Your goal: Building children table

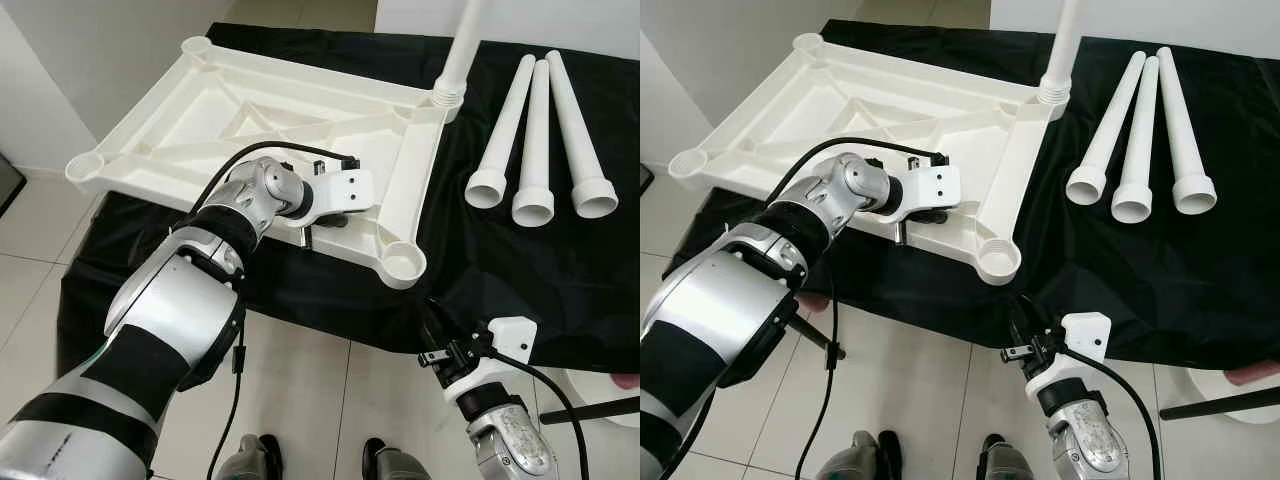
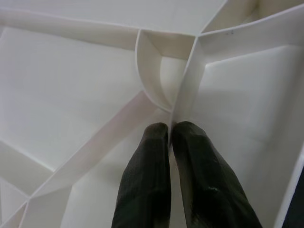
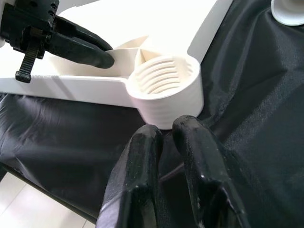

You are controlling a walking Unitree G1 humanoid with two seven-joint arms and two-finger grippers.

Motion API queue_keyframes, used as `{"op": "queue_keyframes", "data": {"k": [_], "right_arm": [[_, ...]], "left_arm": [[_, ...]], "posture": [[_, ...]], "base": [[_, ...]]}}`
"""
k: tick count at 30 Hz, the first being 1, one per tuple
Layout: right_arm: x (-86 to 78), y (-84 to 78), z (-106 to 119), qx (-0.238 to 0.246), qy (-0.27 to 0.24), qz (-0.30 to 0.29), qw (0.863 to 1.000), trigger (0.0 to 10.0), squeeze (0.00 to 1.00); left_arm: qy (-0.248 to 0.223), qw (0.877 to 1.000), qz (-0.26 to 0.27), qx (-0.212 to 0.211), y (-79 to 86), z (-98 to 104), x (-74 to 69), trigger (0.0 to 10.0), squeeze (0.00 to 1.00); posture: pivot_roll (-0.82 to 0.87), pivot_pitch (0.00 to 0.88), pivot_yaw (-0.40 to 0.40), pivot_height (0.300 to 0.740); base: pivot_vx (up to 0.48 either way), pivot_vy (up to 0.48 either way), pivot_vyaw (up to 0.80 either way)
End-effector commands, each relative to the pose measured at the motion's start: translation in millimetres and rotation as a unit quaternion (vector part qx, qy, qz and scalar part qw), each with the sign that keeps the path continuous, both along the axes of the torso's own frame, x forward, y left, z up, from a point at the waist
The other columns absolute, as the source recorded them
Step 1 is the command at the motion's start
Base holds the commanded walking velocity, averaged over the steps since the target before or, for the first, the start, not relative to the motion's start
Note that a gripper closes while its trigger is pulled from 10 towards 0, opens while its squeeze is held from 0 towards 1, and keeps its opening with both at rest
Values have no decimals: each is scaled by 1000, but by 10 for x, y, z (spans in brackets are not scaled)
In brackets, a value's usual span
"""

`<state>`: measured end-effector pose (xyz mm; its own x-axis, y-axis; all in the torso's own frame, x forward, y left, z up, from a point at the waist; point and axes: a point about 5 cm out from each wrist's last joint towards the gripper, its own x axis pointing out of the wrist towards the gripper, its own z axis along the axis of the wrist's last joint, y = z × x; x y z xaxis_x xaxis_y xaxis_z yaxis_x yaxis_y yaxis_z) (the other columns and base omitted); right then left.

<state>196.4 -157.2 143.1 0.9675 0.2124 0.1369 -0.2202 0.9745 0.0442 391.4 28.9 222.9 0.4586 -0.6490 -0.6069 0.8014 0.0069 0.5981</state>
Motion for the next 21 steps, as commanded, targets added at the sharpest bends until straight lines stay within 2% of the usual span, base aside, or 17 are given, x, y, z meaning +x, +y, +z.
{"op": "queue_keyframes", "data": {"k": [1,6,7,10,13,17,18,19,20,21], "right_arm": [[-16,-4,-12,-3,7,-2,1000,10000,0],[0,-4,-7,-3,5,-4,1000,10000,0],[10,-6,-7,-3,4,-4,1000,10000,0],[25,-7,-11,-2,4,-4,1000,10000,0],[50,3,-8,-4,2,1,1000,10000,0],[64,2,-8,-4,1,3,1000,10000,0],[68,1,-8,-5,1,4,1000,10000,0],[71,1,-9,-5,1,4,1000,10000,0],[82,-1,-6,-4,-1,5,1000,10000,0],[90,-1,-3,-4,-2,5,1000,10000,0]], "left_arm": [[93,995,16,24,117,-420,-88,0,0],[110,994,-17,-2,16,-358,-126,0,0],[117,992,-54,-7,-38,-297,-158,0,0],[130,989,-63,-24,-81,-256,-172,0,0],[131,987,-94,-13,-94,-246,-203,0,0],[125,987,-103,-14,-101,-237,-208,0,0],[126,987,-101,-17,-104,-236,-208,6980,0],[128,987,-98,-20,-106,-236,-206,6980,0],[128,987,-94,-27,-95,-223,-197,10000,1000],[127,987,-91,-31,-87,-213,-190,10000,1000]], "posture": [[-96,236,96,740],[-88,235,93,740],[-86,233,92,740],[-79,232,88,740],[-71,227,83,740],[-67,224,82,740],[-67,224,82,740],[-66,223,81,740],[-64,218,79,740],[-64,218,79,740]], "base": [[0,0,0],[0,0,0],[0,0,0],[0,0,0],[0,0,0],[0,0,0],[0,0,0],[0,0,0],[0,0,0],[0,0,0]]}}
